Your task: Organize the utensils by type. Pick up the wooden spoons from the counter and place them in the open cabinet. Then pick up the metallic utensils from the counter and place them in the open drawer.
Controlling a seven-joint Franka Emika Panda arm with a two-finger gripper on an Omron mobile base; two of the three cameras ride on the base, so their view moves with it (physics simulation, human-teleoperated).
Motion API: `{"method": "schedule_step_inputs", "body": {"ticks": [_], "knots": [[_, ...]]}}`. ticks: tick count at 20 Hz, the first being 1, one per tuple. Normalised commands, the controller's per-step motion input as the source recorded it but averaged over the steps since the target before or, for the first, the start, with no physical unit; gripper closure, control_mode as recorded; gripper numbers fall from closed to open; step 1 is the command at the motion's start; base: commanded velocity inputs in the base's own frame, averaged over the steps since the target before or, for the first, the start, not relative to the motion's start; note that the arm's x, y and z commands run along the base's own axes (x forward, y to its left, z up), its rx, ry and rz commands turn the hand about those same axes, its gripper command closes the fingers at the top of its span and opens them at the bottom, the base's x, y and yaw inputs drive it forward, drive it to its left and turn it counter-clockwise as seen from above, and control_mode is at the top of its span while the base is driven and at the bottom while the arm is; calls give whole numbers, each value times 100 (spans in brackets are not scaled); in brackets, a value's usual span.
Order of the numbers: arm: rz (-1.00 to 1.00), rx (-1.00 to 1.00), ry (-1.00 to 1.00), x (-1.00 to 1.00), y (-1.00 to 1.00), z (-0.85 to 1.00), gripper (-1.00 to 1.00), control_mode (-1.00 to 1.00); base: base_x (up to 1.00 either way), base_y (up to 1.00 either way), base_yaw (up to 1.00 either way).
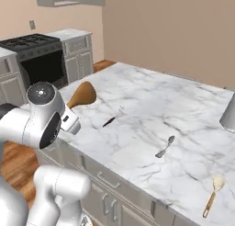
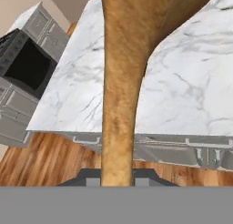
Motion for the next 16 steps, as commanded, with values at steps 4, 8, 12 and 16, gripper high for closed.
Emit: {"method": "schedule_step_inputs", "body": {"ticks": [4,8,12,16], "knots": [[0,0,0,0,0,0,100,100,11,51,48],[0,0,0,0,0,0,100,100,40,80,40],[0,0,0,0,0,0,100,100,39,88,35],[0,0,0,0,0,0,100,100,44,95,29]]}}
